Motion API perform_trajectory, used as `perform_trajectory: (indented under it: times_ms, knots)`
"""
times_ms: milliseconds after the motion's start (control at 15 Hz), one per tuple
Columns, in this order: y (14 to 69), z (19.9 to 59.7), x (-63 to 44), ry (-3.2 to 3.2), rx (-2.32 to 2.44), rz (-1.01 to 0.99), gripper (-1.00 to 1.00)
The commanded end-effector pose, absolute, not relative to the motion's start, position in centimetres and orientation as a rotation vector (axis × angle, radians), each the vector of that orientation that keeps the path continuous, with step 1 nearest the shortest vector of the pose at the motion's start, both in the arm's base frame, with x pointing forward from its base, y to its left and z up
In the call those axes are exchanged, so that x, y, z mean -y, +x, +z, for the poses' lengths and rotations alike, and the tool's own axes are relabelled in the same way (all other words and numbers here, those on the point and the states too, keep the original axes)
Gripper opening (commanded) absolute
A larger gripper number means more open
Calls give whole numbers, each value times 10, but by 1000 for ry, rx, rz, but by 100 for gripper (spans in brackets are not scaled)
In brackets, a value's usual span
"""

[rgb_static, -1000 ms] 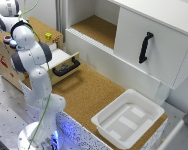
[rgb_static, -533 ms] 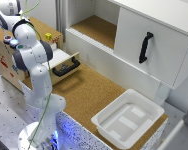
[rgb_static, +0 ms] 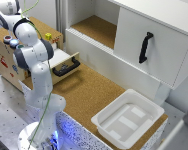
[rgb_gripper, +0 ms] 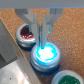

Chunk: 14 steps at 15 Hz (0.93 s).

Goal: Push down the blue button to turn off the blue light

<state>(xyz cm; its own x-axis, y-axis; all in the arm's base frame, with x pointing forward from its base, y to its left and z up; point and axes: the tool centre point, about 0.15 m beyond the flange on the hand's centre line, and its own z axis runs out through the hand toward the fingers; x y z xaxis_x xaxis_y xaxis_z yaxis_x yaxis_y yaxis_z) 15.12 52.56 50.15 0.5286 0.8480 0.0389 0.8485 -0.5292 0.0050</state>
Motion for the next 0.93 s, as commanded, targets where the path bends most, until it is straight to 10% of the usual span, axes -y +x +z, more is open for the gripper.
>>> perform_trajectory:
  times_ms: [0, 867]
  knots:
    - [166, 484, -557, -2832, 1590, 5, -100]
    - [157, 434, -537, -2778, 1552, 100, -100]
